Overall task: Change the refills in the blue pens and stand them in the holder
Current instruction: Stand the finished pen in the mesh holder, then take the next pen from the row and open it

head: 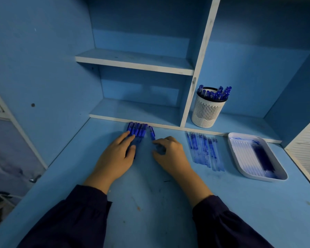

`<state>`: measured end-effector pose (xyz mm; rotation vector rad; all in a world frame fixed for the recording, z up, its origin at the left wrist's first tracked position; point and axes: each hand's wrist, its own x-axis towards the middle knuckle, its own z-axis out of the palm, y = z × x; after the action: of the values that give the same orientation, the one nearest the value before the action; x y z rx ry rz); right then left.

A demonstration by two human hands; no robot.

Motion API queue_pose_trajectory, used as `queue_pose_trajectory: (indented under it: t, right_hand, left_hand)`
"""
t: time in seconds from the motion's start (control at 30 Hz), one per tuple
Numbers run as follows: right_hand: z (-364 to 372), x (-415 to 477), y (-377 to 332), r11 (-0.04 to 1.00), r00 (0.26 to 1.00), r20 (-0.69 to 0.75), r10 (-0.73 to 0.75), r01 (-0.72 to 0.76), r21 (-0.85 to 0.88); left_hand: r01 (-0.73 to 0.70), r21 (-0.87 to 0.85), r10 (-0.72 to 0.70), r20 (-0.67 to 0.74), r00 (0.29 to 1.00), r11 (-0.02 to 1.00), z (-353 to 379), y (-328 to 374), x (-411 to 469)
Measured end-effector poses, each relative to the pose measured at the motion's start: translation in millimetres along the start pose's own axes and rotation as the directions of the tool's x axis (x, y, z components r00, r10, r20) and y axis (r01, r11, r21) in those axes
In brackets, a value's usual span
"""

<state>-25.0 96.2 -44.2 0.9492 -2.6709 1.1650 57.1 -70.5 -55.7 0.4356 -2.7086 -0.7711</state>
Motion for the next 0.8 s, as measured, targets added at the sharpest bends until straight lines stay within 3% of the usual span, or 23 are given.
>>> queue_pose_trajectory:
  t: [0.23,0.37,0.5,0.67,0.8]
  right_hand:
    - [-14.9,-10.4,3.5,0.994,0.994,-0.025,0.106,-0.105,0.037]
    - [-31.2,-22.1,5.0,0.914,0.958,-0.006,0.286,-0.271,0.302]
    - [-42.6,-35.7,3.3,0.762,0.938,0.038,0.345,-0.304,0.571]
    - [-50.8,-54.2,-2.7,0.637,0.945,0.058,0.321,-0.261,0.725]
    - [-56.6,-69.7,-6.5,0.66,0.958,0.076,0.278,-0.248,0.709]
  left_hand:
    - [-0.013,-0.044,0.014,0.01,1.0,0.999,0.5,-4.9,0.7]
    - [-0.021,-0.06,0.02,-0.013,1.0,0.998,0.4,-4.1,0.0]
    - [-0.073,-0.117,0.057,-0.13,0.99,0.99,2.0,5.7,-0.5]
    - [-0.135,-0.43,0.054,-0.195,0.979,0.893,16.3,46.6,-15.6]
    - [-0.078,-0.638,-0.009,-0.132,0.991,0.766,25.3,76.3,-27.7]
